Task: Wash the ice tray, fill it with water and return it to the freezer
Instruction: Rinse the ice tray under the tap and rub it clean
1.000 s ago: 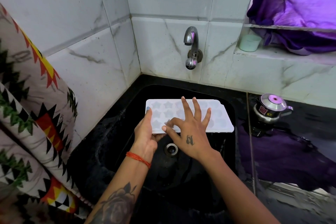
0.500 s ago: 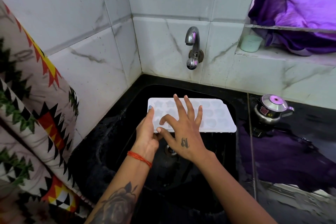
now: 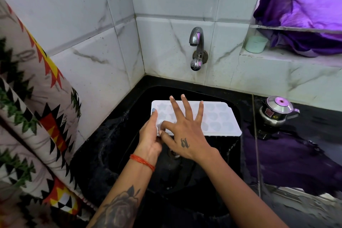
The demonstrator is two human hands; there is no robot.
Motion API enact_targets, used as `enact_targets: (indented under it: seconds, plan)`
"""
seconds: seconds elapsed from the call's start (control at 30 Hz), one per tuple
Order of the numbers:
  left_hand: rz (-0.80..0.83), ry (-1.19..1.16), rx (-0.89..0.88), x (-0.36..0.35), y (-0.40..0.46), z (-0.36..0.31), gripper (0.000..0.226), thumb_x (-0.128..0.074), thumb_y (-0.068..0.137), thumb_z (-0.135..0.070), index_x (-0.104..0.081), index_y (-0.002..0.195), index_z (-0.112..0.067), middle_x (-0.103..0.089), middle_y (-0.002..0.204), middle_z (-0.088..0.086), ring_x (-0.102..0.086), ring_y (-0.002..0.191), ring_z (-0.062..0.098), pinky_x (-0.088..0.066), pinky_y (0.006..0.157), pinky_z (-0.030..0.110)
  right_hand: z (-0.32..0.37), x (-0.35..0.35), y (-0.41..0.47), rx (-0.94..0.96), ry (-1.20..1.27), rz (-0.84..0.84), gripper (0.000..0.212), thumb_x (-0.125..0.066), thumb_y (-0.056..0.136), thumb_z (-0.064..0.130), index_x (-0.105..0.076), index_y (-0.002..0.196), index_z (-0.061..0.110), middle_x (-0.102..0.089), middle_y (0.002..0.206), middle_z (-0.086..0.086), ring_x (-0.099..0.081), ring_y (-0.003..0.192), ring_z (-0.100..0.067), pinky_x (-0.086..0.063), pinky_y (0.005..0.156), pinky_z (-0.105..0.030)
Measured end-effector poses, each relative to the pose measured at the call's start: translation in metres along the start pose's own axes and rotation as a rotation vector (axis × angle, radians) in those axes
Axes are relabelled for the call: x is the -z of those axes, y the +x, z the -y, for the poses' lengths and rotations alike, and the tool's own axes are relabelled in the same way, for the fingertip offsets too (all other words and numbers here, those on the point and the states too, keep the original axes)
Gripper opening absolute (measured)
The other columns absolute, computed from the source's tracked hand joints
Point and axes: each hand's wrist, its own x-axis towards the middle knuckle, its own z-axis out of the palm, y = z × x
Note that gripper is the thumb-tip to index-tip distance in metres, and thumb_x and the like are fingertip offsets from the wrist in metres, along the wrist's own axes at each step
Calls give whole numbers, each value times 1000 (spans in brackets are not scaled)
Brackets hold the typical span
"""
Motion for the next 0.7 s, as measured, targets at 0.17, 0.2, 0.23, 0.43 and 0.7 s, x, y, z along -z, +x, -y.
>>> enact_targets:
  seconds: [0.17, 0.2, 0.23, 0.43, 0.7]
  plan:
    - [-8, 5, 8, 0, 0, 0, 38, -58, 91, -41, -67, 111, -11, -72, 104, 14, -70, 95, 31, -54, 88, 47, 0, -9, 0, 11, -48, -72, 25, -42, 86, 46, -65, 89, 38, -15, 159, -9, 2, 146, -35, 12, 107, -66]
    - [-10, 6, 10, 0, 1, -1, 40, -58, 90, -42, -67, 113, -10, -72, 106, 15, -70, 95, 31, -54, 87, 47, -1, -9, 0, 1, -26, -57, 27, -40, 87, 46, -66, 93, 39, -11, 159, -8, 6, 146, -34, 15, 107, -64]
    - [-11, 10, 9, -1, 1, -2, 41, -58, 91, -42, -66, 113, -10, -71, 107, 16, -70, 96, 31, -55, 86, 46, 0, -9, -1, -12, 2, -31, 30, -38, 87, 47, -65, 97, 39, -9, 160, -7, 9, 146, -33, 18, 107, -62]
    - [-25, 10, 0, 1, 2, -1, 33, -58, 91, -40, -69, 105, -12, -73, 99, 11, -70, 86, 25, -58, 75, 39, -6, 0, -1, -22, 201, 102, 52, -21, 85, 55, -58, 115, 35, -20, 158, -4, -6, 147, -21, 16, 115, -45]
    - [-68, -2, 30, 3, 3, -4, 21, -57, 93, -34, -62, 91, -14, -70, 82, 8, -68, 74, 25, -55, 60, 44, -65, 21, -9, -420, -16, 122, 79, -13, 90, 66, -21, 150, 15, -5, 160, -9, 1, 148, -22, 12, 117, -39]
